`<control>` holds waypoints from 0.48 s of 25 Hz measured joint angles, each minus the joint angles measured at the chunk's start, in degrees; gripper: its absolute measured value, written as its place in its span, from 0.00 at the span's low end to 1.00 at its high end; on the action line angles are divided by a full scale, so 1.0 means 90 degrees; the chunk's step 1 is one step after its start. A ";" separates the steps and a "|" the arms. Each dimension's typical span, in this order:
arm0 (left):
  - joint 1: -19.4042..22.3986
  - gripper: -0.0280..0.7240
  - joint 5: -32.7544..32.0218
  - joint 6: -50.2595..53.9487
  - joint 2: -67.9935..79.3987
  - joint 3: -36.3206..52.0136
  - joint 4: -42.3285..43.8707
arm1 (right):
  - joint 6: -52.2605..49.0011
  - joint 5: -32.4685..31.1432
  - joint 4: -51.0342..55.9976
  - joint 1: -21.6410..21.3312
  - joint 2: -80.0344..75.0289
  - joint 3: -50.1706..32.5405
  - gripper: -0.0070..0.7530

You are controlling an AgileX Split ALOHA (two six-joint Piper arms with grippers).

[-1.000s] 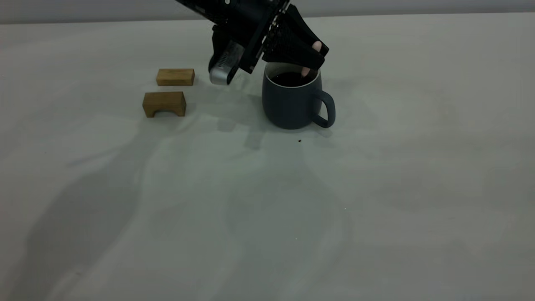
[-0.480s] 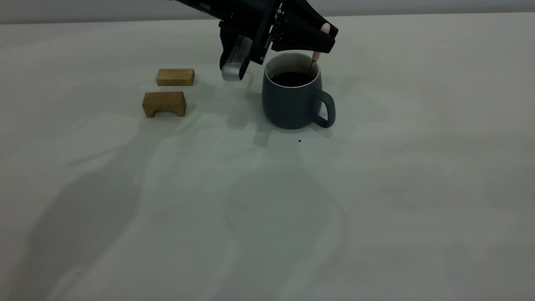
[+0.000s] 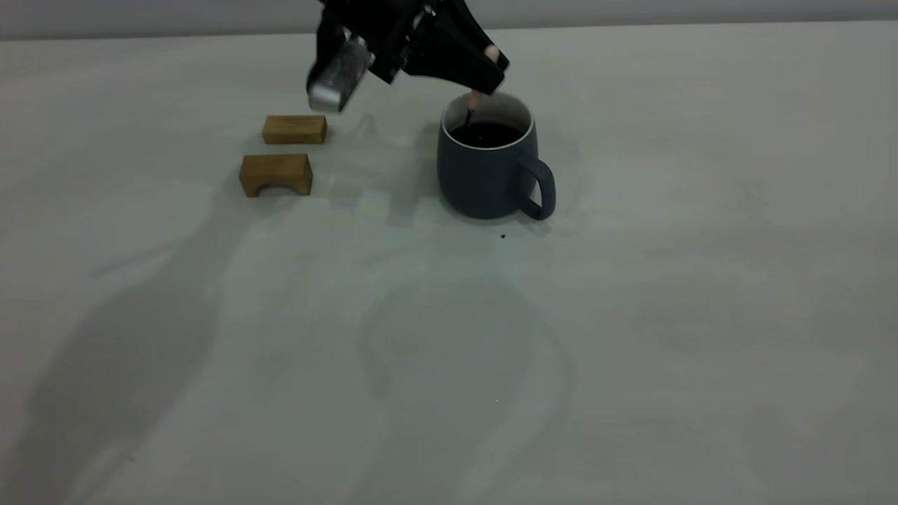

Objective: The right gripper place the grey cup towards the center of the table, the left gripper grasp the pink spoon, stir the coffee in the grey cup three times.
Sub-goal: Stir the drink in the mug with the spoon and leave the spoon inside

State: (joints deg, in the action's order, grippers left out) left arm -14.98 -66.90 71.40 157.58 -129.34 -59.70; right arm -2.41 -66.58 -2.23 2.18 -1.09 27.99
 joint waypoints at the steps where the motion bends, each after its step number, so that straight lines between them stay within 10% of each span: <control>1: 0.0004 0.25 0.0000 -0.0099 0.0000 -0.0082 0.0010 | 0.0000 0.0000 0.0000 0.0000 0.0000 0.0000 0.78; 12: -0.0198 0.25 0.0000 -0.0811 0.0283 -0.0143 -0.0952 | 0.0000 0.0000 0.0000 0.0000 0.0000 0.0000 0.78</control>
State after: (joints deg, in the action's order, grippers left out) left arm -16.76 -66.90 64.10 160.13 -130.63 -68.27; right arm -2.41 -66.58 -2.23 2.18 -1.09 27.99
